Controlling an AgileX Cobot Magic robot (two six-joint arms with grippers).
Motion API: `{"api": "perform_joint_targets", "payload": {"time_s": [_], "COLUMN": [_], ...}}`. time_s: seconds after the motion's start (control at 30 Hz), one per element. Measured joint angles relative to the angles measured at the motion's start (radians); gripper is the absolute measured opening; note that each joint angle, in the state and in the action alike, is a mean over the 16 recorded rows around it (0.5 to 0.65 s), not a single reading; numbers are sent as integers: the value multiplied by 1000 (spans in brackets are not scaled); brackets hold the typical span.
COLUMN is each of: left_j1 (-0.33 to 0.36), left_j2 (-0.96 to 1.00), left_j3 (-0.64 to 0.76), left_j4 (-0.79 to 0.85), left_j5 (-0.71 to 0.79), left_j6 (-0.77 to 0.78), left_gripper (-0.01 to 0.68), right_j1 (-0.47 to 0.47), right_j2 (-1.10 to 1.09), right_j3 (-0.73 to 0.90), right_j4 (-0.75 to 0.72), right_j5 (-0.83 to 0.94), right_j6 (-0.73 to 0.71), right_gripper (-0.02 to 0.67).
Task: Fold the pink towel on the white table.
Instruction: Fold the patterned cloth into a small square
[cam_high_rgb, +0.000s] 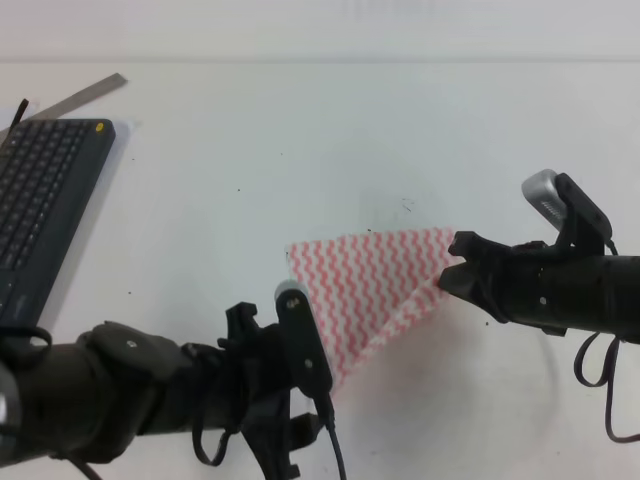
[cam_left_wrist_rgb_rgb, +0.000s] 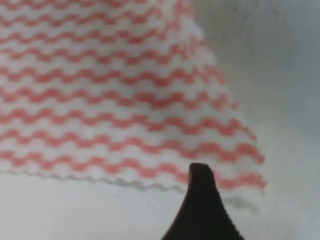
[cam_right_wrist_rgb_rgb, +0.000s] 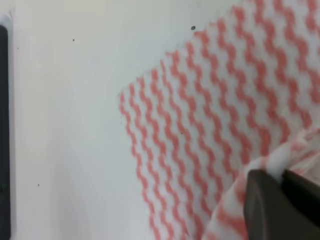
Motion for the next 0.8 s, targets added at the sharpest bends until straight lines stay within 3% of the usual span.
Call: {"api": "perform_joint_targets", "payload": {"time_s": [0.8], "left_j1": [-1], "left_j2": [128], "left_j3": [-52], "left_j4": [-117], "left_j5": [3], "left_j6": [167], "left_gripper": [46], "right_j1": [0], "right_j2": [36], "right_j3": [-10], "right_j4": [6], "right_j5": [15], "right_j6": [-72], "right_gripper": [-1]}}
